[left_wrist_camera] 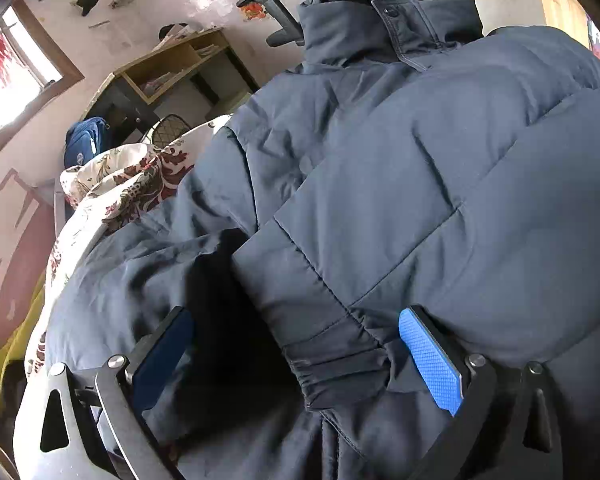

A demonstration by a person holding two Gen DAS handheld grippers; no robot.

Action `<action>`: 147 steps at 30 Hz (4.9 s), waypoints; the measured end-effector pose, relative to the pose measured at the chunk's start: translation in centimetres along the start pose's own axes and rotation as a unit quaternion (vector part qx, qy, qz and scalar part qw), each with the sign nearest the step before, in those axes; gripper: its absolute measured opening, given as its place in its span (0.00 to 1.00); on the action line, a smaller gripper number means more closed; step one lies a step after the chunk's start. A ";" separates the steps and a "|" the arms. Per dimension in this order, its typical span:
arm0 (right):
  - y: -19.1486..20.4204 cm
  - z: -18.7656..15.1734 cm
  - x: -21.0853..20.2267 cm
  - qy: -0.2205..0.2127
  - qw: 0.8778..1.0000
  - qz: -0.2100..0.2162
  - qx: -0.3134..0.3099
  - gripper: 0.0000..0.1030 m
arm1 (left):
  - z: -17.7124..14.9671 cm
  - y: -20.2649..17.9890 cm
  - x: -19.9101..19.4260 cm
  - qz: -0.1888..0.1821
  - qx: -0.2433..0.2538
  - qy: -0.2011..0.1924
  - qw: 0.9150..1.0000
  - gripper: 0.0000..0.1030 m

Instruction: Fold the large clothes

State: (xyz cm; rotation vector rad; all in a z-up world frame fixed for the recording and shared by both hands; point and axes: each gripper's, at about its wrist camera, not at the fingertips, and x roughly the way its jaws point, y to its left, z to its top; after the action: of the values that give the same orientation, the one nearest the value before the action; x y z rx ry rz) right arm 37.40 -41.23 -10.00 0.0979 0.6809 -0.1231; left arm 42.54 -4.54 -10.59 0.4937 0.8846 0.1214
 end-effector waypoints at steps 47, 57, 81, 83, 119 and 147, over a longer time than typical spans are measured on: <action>25.5 -0.8 -7.8 0.067 0.980 0.106 -0.154 0.95 | -22.2 26.7 -10.7 0.010 -0.446 0.025 0.895 1.00; 27.3 -4.1 -6.1 0.054 0.973 0.056 -0.216 0.98 | -23.4 22.8 -10.3 -0.038 -0.474 0.012 0.880 1.00; 25.6 -5.0 -6.2 0.025 0.978 0.081 -0.193 0.99 | -26.4 25.4 -3.4 -0.038 -0.631 0.101 0.768 0.98; 25.6 -5.0 -6.2 0.023 0.978 0.081 -0.192 0.99 | -25.9 25.4 -3.6 -0.024 -0.624 0.098 0.775 0.93; 12.2 -1.0 -13.1 0.022 0.994 0.105 -0.035 0.98 | -2.6 23.6 -20.1 -0.056 -0.243 -0.232 0.940 0.07; -7.8 -0.5 -8.8 -0.063 0.966 0.066 0.243 0.99 | 4.1 -6.1 -14.3 -0.291 0.051 -0.141 0.945 0.07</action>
State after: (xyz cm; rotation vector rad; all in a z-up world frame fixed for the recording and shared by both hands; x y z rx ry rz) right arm 29.21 -48.14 -5.23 0.6009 0.5028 -0.1658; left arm 36.02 -15.71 -1.06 0.3168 0.7248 -0.5282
